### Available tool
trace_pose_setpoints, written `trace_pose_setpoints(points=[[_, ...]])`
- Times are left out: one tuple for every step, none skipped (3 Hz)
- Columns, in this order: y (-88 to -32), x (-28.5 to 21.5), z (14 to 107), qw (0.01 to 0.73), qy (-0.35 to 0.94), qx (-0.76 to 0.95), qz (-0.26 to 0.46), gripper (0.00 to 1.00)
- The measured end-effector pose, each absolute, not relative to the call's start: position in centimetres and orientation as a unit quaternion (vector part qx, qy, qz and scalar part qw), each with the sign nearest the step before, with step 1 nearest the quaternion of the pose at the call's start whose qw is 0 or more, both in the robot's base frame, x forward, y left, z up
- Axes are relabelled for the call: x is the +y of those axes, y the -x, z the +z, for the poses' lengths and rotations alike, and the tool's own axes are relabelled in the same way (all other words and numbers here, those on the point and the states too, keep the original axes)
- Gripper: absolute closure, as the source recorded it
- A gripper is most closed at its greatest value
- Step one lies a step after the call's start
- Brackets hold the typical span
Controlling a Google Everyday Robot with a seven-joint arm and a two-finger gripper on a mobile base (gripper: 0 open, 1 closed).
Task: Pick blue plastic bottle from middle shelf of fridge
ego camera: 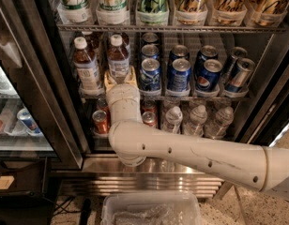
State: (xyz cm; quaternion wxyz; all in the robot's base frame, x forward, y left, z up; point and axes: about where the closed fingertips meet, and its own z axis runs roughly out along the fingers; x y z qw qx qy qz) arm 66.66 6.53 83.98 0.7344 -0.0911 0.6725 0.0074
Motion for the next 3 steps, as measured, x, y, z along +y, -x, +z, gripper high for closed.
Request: trace_pose_setpoints(points=[[-66.3,6.5,85.0,0.751,0.080,0.655,0.027,1.00],[-64.8,6.2,86.5,0.771,0.055,0.631,0.065,1.00],[-63.0,6.1,88.2,0.797,0.042,0.597,0.086,1.00]])
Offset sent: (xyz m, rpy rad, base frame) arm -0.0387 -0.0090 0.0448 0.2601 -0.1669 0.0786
